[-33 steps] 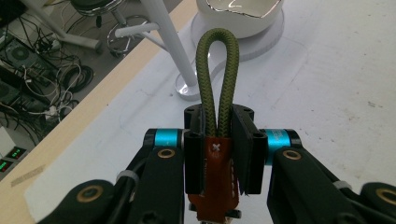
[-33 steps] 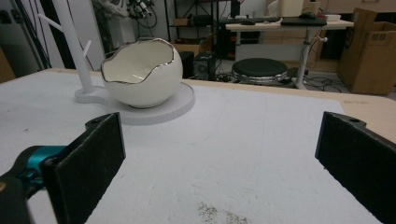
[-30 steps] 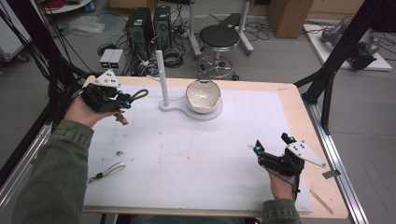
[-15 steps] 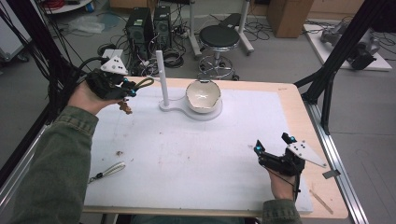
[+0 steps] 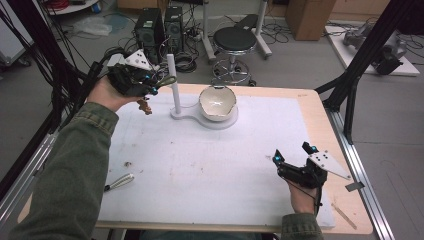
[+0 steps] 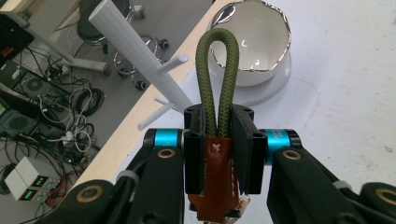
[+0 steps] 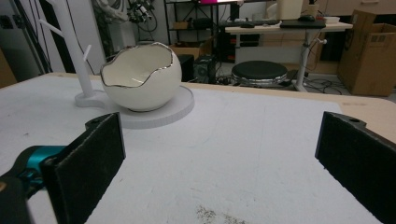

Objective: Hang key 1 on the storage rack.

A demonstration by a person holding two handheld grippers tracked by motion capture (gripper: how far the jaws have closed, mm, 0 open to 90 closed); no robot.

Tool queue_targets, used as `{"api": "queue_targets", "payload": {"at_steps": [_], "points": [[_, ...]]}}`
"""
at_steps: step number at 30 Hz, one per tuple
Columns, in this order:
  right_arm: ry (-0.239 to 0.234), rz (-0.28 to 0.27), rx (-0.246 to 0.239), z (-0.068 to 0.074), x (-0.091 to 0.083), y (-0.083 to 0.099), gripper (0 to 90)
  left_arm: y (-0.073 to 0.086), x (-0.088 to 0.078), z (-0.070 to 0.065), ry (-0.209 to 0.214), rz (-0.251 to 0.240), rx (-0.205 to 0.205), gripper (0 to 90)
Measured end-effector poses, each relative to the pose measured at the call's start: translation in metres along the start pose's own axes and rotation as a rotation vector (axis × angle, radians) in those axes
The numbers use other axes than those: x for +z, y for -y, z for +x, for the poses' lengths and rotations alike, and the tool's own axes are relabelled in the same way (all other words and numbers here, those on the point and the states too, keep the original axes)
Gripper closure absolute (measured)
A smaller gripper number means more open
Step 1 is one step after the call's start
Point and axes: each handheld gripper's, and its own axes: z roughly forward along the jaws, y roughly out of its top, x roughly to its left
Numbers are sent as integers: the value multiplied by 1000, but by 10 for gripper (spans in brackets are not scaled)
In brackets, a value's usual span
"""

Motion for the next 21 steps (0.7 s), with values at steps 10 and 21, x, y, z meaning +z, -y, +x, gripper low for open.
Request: {"api": "queue_targets", "payload": {"at_steps": [10,21], "points": [[-3,-1,8,0,0,0,4,-4,18,5,-34,44,-3,755],[-6,2,9,-1,0,0,4,-2,32,11,-75,94,-16,756]]}}
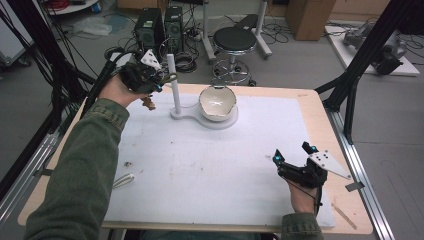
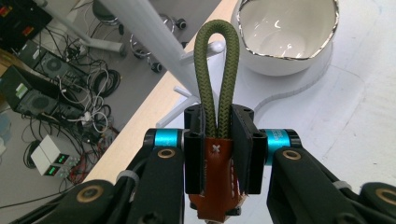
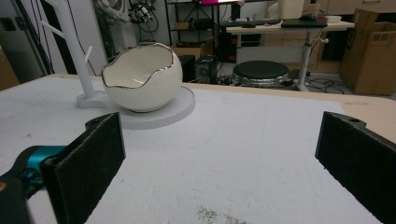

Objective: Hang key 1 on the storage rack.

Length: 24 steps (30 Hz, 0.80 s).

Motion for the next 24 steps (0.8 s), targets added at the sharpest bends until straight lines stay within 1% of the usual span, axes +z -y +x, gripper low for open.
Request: {"api": "queue_targets", "payload": {"at_steps": [6,13,15,21,24], "points": [[-1,-1,2,0,0,0,4,2,3,4,5,6,-21,755],[0,-1,6,0,0,0,4,2,11,5,-9,18,-25,756],[2,-1,7,0,-1,0,4,2,13,5,-14,27,-16,756],[3,-3,8,-1,-1,1,4,1,19,4,-15,19,-25,755],[1,-1,4,-1,-1,1,4,1,22,4,-21,28,-25,756]]}}
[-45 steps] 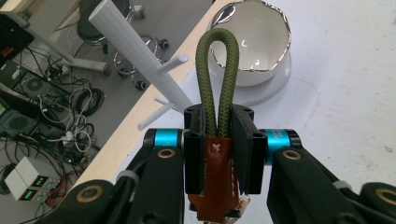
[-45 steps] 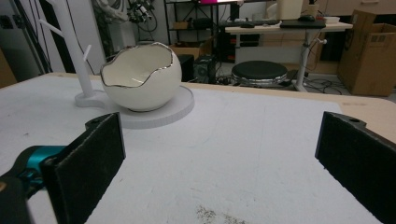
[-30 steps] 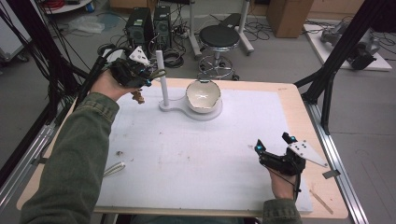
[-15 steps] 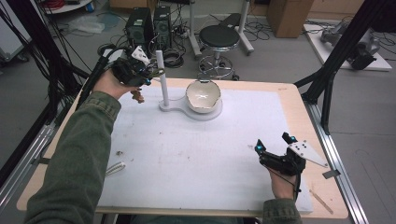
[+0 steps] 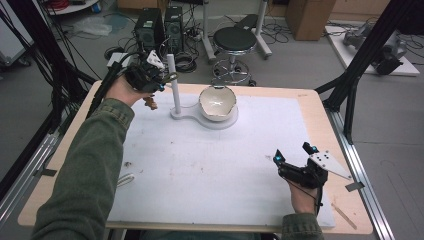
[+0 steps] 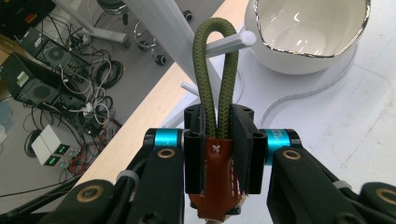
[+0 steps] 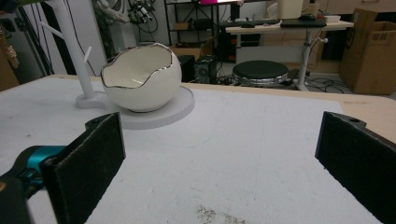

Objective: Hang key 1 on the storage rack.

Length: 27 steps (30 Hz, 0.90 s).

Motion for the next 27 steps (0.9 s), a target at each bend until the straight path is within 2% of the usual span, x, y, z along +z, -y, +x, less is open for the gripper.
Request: {"api": "queue_targets", "payload": {"at_steps": [4,7,9,16,20,23,25,26,27], "points": [[2,2,2,0,0,0,4,1,5,1,-4,9,-5,754],[4,-1,-3,0,-1,0,4,5,8,2,3,-3,-33,754],[5,2,4,0,-1,0,4,6,12,2,0,8,-30,753],[3,6,-2,0,1,0,4,9,19,-1,6,-2,-62,750],[0,9,-4,1,1,1,4,15,18,1,30,-17,-93,746],[-1,7,-7,1,2,1,4,17,18,2,68,-22,-116,720],[-2,7,-7,1,2,1,4,18,20,3,121,-23,-140,610],[-2,7,-7,1,2,1,4,19,20,3,139,-21,-143,610],[-1,8,-7,1,2,1,4,19,21,2,146,-19,-147,554]]}}
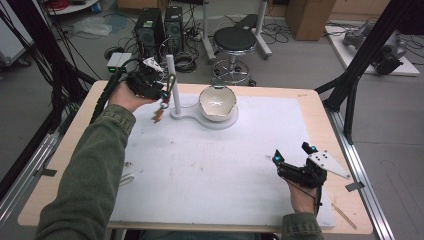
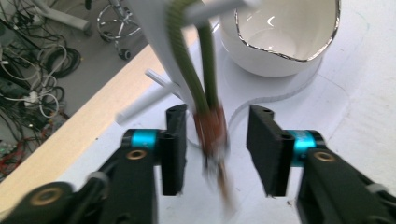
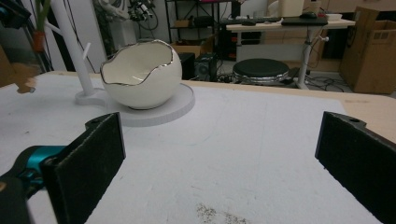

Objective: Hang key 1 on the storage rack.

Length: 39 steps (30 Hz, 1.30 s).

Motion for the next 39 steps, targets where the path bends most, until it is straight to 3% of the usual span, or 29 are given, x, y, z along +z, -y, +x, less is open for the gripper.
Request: {"api": "queue_targets", "payload": {"at_steps": [1,2,7,11,14,15,20,24,33,39], "points": [[0,0,0,0,0,0,4,0,1,0,10,3,-5,554],[1,-1,-1,0,0,0,4,0,2,0,16,7,-9,478],[1,2,7,0,-1,0,4,-1,3,-3,57,4,-32,399],[2,0,10,0,-1,0,5,-1,3,-6,62,5,-31,330],[-1,5,10,0,-1,0,4,2,1,-9,64,-38,-56,261],[1,3,9,0,-1,0,5,3,1,-9,66,-51,-72,169],[0,2,10,-1,-2,0,5,12,1,-10,51,-33,-98,66],[-1,1,12,0,-2,0,4,21,-3,-16,64,-73,-121,49],[-3,3,14,0,-1,0,4,34,-9,-26,33,-75,-112,17],[0,-2,13,0,-2,0,5,37,-17,-32,53,-85,-107,17]]}}
